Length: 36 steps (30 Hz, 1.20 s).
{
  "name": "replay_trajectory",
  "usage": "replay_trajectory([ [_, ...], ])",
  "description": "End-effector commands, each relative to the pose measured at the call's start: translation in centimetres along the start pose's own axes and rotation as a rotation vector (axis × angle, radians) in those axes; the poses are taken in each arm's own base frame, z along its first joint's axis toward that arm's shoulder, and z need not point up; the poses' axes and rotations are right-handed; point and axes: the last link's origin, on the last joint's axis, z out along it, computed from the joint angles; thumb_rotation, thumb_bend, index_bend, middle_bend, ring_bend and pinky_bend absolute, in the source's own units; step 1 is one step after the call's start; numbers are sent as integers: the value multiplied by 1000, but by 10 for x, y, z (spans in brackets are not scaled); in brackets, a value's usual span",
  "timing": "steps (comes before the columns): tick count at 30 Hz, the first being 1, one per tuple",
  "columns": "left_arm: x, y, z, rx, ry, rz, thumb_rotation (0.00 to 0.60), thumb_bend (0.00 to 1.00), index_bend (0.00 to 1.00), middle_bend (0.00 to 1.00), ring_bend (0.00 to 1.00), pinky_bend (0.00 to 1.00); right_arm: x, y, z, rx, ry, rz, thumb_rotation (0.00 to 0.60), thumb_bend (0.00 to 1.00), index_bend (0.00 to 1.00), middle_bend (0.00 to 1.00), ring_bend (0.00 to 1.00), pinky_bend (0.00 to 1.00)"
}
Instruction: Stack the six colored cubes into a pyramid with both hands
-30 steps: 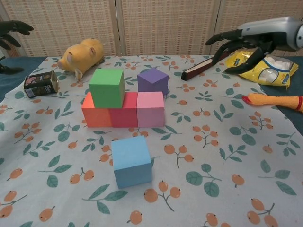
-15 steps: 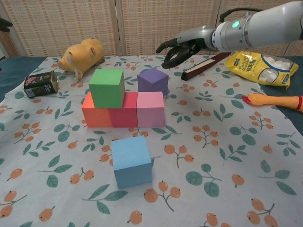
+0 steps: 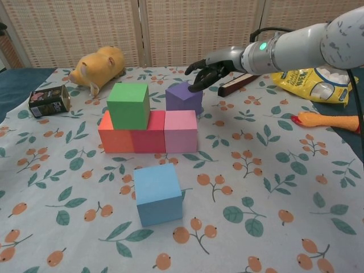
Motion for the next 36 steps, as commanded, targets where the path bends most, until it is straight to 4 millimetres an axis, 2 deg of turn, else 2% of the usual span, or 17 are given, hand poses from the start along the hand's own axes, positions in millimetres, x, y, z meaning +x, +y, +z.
replay_trajectory([
  [1, -2, 1, -1, -1, -3, -5, 600, 313, 0, 59, 143, 152, -4, 8, -2, -15, -8, -17, 328, 301, 0, 200, 0, 0],
  [5, -6, 3, -2, -14, -12, -6, 600, 312, 0, 59, 142, 152, -4, 31, -21, -28, 1, -21, 328, 301, 0, 200, 0, 0],
  [8, -7, 3, -4, -23, -7, -9, 600, 311, 0, 58, 142, 152, -6, 58, -50, -46, 9, -11, 328, 301, 0, 200, 0, 0],
  [12, -9, 4, -5, -38, 0, -15, 600, 313, 0, 58, 143, 152, -4, 88, -98, -71, 26, 5, 327, 300, 0, 200, 0, 0],
  [15, -8, 6, -7, -51, 11, -18, 600, 312, 0, 57, 143, 152, 6, 98, -125, -71, 96, 23, 327, 301, 0, 198, 0, 0],
  [17, -7, 7, -8, -56, 16, -20, 600, 312, 0, 56, 143, 152, 12, 98, -132, -68, 131, 43, 333, 300, 0, 196, 0, 0],
  [19, -6, 9, -9, -64, 16, -26, 600, 312, 0, 53, 143, 151, 14, 92, -131, -55, 144, 44, 341, 291, 0, 196, 0, 0],
  [23, -5, 10, -12, -69, 14, -32, 600, 312, 0, 49, 143, 151, 12, 76, -117, -23, 160, 19, 370, 136, 0, 197, 0, 0],
  [26, -5, 8, -13, -61, 11, -31, 600, 312, 0, 48, 144, 152, 9, 69, -103, -18, 158, -20, 374, 63, 0, 185, 0, 0],
  [30, -4, 3, -16, -44, 9, -38, 600, 313, 0, 46, 143, 151, 4, 58, -80, -19, 153, -68, 381, 35, 0, 167, 0, 0],
  [34, -3, 0, -17, -34, 10, -42, 600, 313, 0, 44, 143, 152, -1, 50, -60, -28, 141, -113, 445, 33, 0, 167, 0, 0],
  [36, -3, 0, -17, -35, 12, -45, 600, 312, 0, 42, 143, 151, -5, 48, -51, -38, 131, -127, 458, 33, 2, 168, 0, 0],
])
